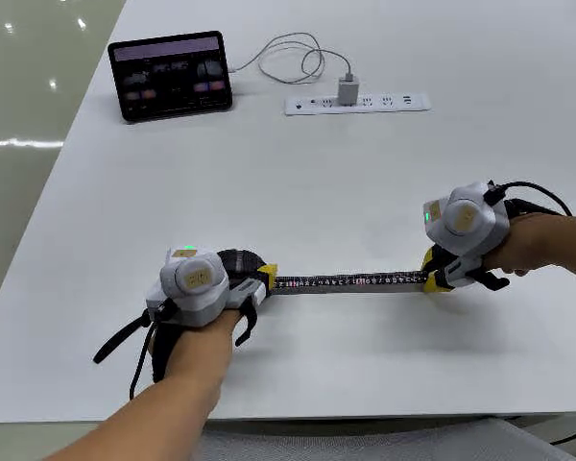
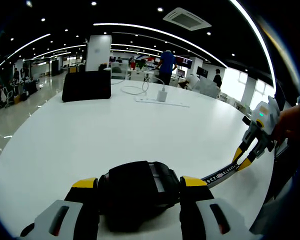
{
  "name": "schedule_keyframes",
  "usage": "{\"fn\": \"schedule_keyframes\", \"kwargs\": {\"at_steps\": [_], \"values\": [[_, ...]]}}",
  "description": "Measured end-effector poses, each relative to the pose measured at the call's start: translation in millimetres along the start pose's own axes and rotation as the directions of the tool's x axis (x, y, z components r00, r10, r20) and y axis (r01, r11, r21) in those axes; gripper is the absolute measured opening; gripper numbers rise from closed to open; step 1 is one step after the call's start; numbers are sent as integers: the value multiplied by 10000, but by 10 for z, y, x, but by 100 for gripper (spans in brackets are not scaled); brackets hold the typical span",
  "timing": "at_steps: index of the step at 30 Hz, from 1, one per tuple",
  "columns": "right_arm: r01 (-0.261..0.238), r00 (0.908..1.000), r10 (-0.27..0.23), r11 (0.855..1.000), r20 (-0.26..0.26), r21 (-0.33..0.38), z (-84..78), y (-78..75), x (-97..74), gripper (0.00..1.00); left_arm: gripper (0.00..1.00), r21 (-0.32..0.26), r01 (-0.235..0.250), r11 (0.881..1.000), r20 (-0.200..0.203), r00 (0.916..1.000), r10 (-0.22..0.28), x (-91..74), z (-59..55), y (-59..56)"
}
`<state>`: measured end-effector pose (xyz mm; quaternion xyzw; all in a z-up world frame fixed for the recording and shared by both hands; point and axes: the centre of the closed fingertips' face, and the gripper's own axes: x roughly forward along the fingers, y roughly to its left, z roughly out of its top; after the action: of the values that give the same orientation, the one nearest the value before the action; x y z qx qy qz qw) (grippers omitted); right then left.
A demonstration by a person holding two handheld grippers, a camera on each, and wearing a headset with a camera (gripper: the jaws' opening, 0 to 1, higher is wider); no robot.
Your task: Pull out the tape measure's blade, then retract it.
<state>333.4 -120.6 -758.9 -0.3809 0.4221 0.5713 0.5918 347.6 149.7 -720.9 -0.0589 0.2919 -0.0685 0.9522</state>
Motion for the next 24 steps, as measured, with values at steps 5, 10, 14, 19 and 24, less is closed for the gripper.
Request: {"fn": "schedule_keyframes", "kwargs": {"at_steps": [5,10,14,19,24], "values": [[63,10000,-62,9994,29,-341,35,13,5,10,59,466,-110,9989,-444,9989,131,11,-20,-9],[7,10000,-7,9998,0,-186,42,13,-4,10,59,410,-125,9991,-343,9993,139,3,-31,3],[20,10000,-20,10000,40,2,38,9,-4,10,59,364,-94,9993,-310,9995,105,6,-26,10],[14,10000,-16,9998,93,174,39,0,0,11,59,331,-48,9994,-307,9995,58,5,-28,15],[145,9997,-149,9997,178,215,63,30,-6,11,59,316,-24,9995,-322,9995,34,7,-30,13]]}}
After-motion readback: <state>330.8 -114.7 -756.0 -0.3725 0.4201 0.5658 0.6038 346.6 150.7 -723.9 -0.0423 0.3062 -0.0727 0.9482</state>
